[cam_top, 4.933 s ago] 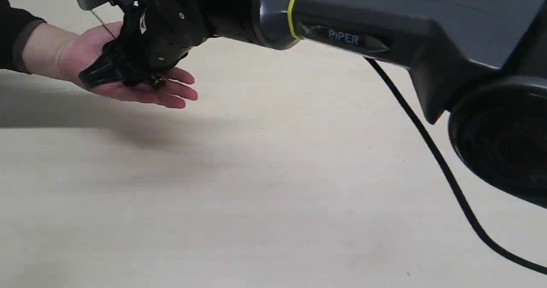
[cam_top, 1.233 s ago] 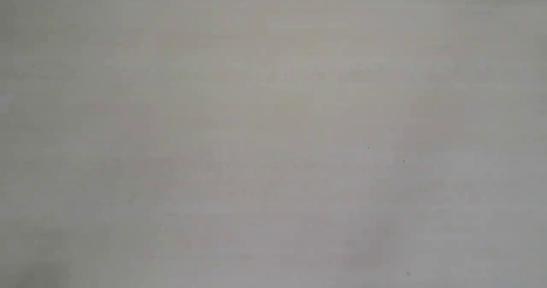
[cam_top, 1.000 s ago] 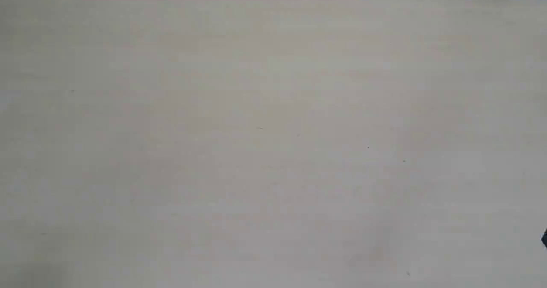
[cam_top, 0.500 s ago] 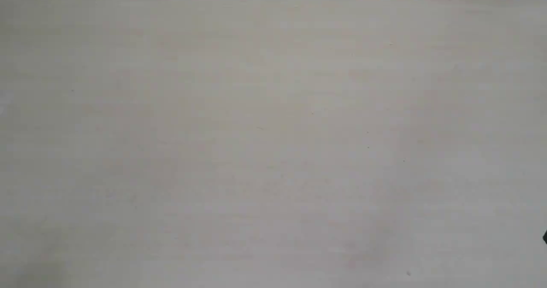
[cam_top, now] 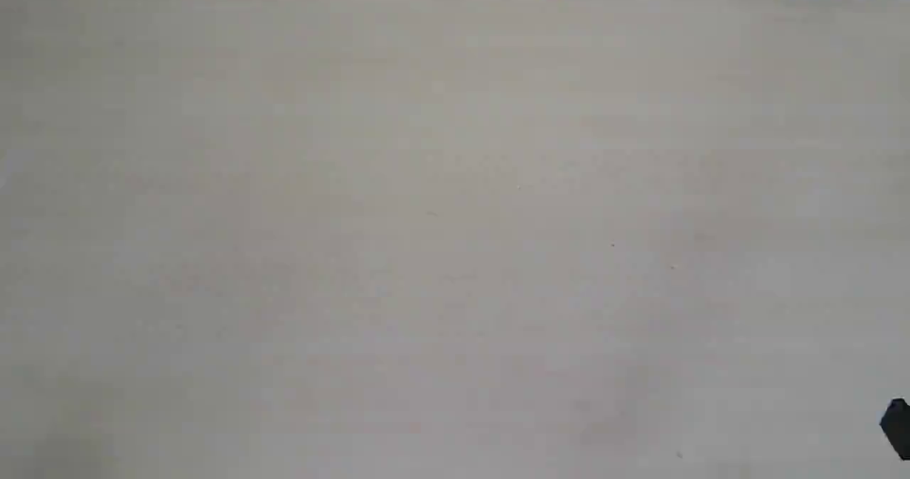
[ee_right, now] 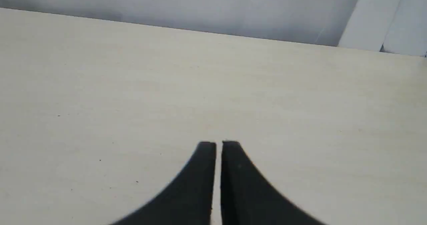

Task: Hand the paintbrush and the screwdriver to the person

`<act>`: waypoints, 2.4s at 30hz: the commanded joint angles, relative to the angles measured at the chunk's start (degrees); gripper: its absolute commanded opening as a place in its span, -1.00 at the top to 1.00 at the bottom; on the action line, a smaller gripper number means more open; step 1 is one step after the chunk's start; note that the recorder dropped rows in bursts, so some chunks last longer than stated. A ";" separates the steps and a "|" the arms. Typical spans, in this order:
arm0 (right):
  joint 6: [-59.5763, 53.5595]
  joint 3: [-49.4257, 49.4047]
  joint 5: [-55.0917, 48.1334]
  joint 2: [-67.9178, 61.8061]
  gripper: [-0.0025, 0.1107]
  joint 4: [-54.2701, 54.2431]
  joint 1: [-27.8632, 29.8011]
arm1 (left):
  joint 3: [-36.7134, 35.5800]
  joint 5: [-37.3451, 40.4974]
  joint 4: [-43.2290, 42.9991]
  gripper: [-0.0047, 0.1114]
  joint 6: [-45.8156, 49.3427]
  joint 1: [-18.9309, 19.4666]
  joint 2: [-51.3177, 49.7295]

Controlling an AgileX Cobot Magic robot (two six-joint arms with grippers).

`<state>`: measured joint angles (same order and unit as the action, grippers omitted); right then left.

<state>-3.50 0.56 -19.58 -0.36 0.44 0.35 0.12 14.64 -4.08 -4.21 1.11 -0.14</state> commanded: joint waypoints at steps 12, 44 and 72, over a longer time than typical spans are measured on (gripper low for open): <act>0.32 -0.56 0.06 0.36 0.88 1.29 0.25 | -0.12 -0.34 0.24 0.92 -0.12 -0.47 0.14; 3.50 -0.56 0.40 0.36 0.88 3.00 0.25 | -0.12 -0.45 0.01 0.92 -0.12 -0.47 0.14; 3.50 -0.56 0.40 0.36 0.88 3.00 0.25 | -0.12 -0.33 0.26 0.92 -0.12 -0.47 0.14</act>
<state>-0.33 0.20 -19.99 -0.36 3.26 0.35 0.12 14.64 -4.08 -4.21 1.11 -0.14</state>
